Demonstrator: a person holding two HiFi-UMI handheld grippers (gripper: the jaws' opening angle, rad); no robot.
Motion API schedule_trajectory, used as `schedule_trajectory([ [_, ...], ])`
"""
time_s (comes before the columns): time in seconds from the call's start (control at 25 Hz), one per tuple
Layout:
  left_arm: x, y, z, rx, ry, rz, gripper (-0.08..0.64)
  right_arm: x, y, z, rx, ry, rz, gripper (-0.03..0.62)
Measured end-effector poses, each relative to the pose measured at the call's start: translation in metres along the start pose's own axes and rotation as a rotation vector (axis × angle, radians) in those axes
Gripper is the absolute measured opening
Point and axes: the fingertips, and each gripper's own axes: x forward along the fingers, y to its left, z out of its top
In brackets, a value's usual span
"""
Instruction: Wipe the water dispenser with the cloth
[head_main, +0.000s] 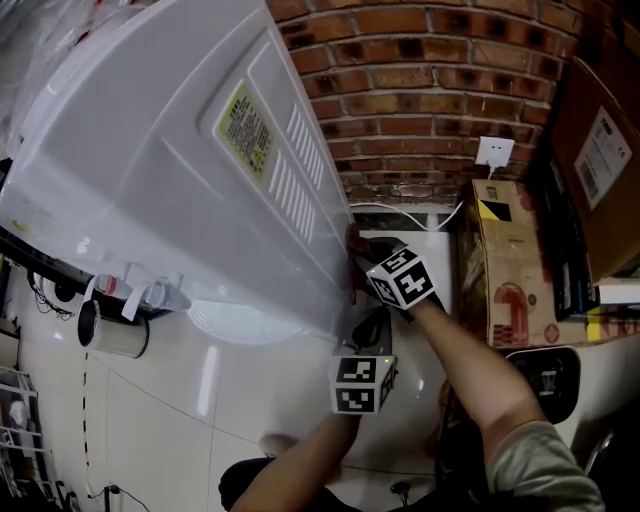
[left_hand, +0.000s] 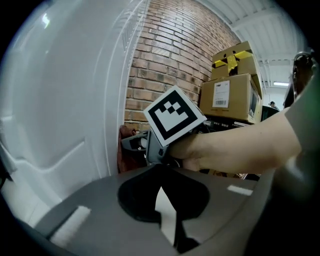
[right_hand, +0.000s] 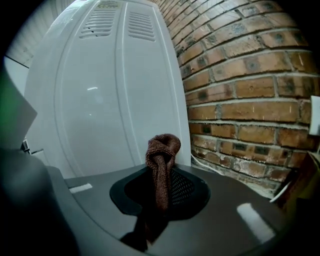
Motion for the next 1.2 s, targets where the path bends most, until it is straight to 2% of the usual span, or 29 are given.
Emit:
schedule_trajectory([
  [0.32, 0.008, 0.017, -0.03, -0.005, 0.065, 0.056, 0.0, 0.026, -0.013, -0.046, 0.145, 0.08, 0.021, 0.069],
  [0.64, 0.012, 0.018, -0.048, -0.002, 0.108, 0.065, 0.0, 0.047, -0.018, -0.103, 0.145, 0.234, 0.029, 0.069],
  [1.2, 0.023, 0.021, -0.05, -0.048, 0.124, 0.069, 0.0, 0.079, -0.028, -0.16, 0.201, 0.376, 0.037, 0.071],
])
